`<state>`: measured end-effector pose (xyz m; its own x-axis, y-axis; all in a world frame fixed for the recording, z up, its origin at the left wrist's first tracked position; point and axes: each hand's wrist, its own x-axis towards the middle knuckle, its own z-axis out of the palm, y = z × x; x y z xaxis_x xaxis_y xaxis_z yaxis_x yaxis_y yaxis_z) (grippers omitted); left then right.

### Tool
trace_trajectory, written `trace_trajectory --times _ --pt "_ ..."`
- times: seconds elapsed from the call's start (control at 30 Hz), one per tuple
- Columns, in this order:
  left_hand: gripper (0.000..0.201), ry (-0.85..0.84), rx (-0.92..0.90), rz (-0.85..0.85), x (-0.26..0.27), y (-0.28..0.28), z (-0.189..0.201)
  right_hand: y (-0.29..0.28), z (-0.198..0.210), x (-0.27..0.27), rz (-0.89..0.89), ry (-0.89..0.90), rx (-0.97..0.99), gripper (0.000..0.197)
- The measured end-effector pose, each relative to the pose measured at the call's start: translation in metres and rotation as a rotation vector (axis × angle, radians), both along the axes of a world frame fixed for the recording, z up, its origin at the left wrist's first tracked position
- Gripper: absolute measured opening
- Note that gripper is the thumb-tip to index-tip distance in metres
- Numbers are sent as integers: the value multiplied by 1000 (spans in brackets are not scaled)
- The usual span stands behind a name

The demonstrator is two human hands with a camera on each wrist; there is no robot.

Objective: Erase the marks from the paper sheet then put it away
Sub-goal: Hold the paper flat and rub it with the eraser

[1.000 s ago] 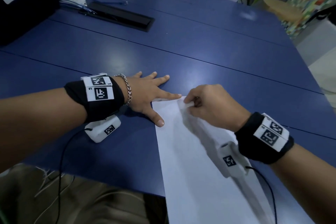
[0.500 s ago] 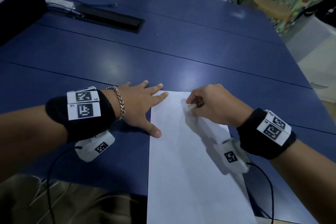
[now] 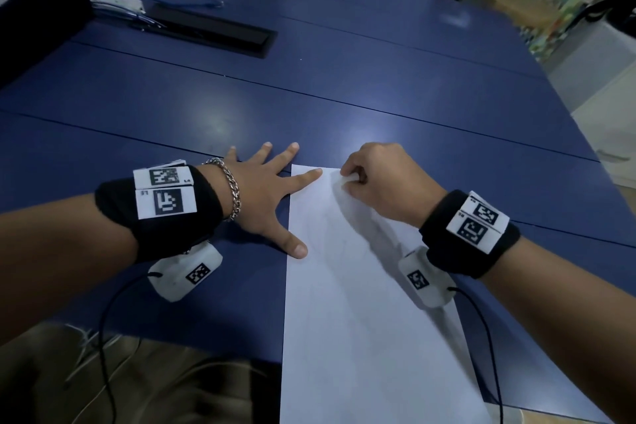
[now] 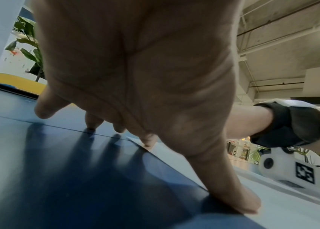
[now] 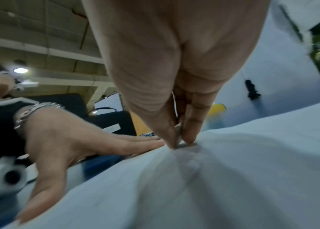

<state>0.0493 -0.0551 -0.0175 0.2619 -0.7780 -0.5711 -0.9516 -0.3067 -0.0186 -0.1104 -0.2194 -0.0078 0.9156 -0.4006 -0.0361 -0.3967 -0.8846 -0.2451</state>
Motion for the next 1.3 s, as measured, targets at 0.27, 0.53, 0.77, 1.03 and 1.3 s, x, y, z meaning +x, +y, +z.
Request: trace_trajectory --times 0.27,0.53,0.77,1.03,1.3 --pt "136 12 12 5 -1 -1 2 4 0 3 57 5 -47 21" --pt "132 58 4 -31 -5 -1 6 18 14 -14 83 -51 78 20" --pt "134 54 0 -27 -3 -1 5 10 5 -6 -30 -53 110 22" --pt "132 19 -21 18 -1 -1 0 22 8 1 65 -20 133 24" --pt "121 -1 8 35 -4 -2 4 37 11 2 165 17 122 24"
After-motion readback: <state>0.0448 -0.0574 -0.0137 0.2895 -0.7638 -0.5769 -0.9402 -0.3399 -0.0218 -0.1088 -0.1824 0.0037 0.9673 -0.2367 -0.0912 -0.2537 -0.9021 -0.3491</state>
